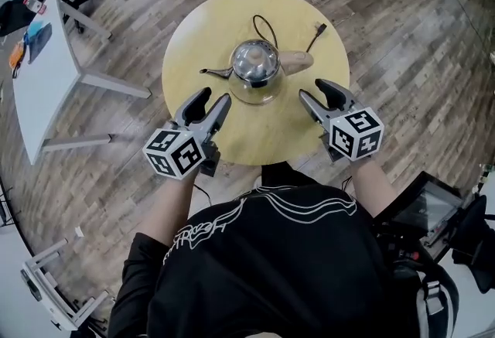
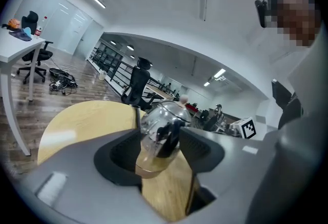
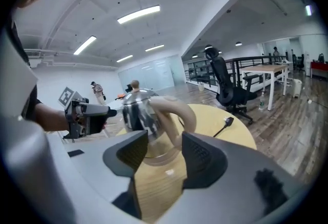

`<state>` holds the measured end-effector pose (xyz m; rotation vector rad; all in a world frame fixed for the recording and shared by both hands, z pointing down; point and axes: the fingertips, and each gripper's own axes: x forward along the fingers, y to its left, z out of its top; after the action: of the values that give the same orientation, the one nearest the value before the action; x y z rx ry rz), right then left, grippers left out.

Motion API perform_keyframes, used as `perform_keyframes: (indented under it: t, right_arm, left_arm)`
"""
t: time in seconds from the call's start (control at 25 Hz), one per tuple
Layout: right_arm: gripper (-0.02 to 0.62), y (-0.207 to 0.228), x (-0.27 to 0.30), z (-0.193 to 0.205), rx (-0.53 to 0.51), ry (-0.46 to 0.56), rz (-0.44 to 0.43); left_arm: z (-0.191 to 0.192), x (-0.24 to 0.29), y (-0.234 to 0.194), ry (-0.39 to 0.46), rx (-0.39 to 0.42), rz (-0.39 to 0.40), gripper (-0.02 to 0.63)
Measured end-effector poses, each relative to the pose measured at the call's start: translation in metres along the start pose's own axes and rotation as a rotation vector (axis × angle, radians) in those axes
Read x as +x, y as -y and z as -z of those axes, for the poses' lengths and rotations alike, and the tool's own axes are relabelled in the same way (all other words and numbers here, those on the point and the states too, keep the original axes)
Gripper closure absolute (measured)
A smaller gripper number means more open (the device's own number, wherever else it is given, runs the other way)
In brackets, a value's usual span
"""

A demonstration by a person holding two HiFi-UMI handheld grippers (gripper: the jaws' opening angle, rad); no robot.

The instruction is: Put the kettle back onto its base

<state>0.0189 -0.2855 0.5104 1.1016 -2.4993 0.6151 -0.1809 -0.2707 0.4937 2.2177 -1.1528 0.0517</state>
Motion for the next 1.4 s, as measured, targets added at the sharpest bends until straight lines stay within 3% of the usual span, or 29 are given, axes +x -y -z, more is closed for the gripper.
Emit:
perform_keyframes:
  t: [0.12,0.2,0.28,0.36,0.4,0.56,0.8,0.96,1.16,1.4]
  right_arm:
    - [0.387,-0.044,-0.024,-0.013,0.085,0.053,-0.156]
    - [0.388,-0.075,-0.042,-0.023,0.119,0.082,-0.260]
    - [0.396,-0.102,-0.061,-0.031,0.094,0.108,-0.306]
    - [0.524,-0.121,-0.079,-0.040,0.057,0.141,-0.300]
    - [0.577,-0.129,-0.088,-0.043,0.045,0.156,-0.295]
    - [0.588,-0.165,-0.119,-0.046,0.048,0.166,-0.326]
    - [0.589,-0.182,-0.141,-0.045,0.010,0.156,-0.288]
    - [0.589,-0.184,-0.142,-0.040,-0.049,0.117,-0.204]
    - [0.589,-0.195,-0.140,-0.032,-0.052,0.082,-0.192]
    - [0.589,-0.200,-0.137,-0.030,-0.057,0.059,-0.191]
  left_arm:
    - [0.003,-0.016,0.036,-0.021,0.037,0.071,0.385]
    - [0.001,-0.029,0.060,-0.025,0.040,0.135,0.440]
    - [-0.002,-0.044,0.083,-0.016,0.051,0.189,0.515]
    - [-0.004,-0.057,0.107,-0.020,0.105,0.249,0.599]
    - [-0.002,-0.063,0.120,-0.031,0.144,0.291,0.600]
    - [0.011,-0.090,0.170,-0.070,0.277,0.415,0.600]
    - [0.011,-0.110,0.206,-0.078,0.368,0.449,0.600]
    - [0.015,-0.114,0.201,-0.089,0.340,0.385,0.600]
    - [0.010,-0.124,0.204,-0.051,0.244,0.428,0.601]
    - [0.010,-0.124,0.205,-0.065,0.277,0.434,0.601]
